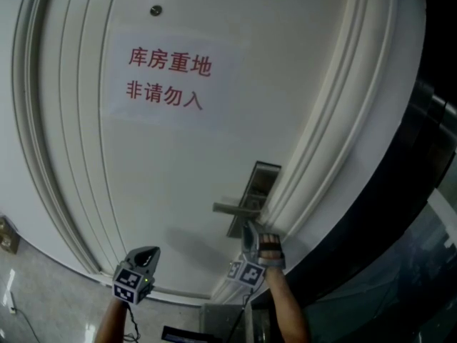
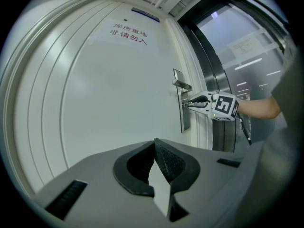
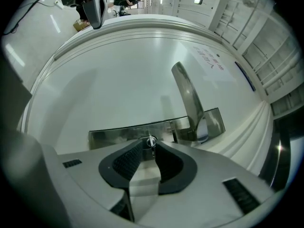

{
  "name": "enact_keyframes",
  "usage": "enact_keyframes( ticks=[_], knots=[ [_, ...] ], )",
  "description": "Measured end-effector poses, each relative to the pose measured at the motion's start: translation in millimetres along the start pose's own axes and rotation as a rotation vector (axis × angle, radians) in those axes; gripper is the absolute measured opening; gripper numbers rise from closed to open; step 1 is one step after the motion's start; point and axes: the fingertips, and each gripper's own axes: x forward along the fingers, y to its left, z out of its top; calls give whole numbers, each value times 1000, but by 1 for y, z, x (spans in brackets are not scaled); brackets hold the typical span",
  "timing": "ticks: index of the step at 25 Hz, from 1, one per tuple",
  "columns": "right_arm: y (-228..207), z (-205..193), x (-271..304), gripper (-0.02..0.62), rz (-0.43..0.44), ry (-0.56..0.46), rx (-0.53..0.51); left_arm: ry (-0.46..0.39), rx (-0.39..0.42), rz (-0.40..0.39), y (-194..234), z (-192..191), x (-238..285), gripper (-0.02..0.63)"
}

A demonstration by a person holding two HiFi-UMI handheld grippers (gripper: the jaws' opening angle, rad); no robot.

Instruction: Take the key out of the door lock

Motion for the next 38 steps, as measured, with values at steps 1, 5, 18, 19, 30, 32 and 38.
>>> enact_keyframes(
  ticks=[1, 5, 18, 19, 30, 32, 38],
  knots=[
    [0, 0, 0, 95, 2, -3, 0, 1, 0, 0, -1, -1, 0, 8],
    [1, 0, 0, 94, 2, -7, -18, 0, 0, 2, -1, -2, 0, 8],
    [-1, 1, 1, 29, -33, 4, -78, -3, 6, 20, 0, 0, -8, 8],
    [-1, 1, 1, 29, -33, 7, -82, -5, 7, 21, 0, 1, -8, 8],
    [-1, 1, 3, 21, 1, 34, -109, -16, 11, 31, 2, 4, -12, 8],
    [0, 1, 3, 21, 13, 35, -104, -19, 11, 32, 2, 5, -13, 8],
    [2, -1, 2, 21, 32, 52, -111, -26, 8, 34, 2, 6, -15, 8]
  ],
)
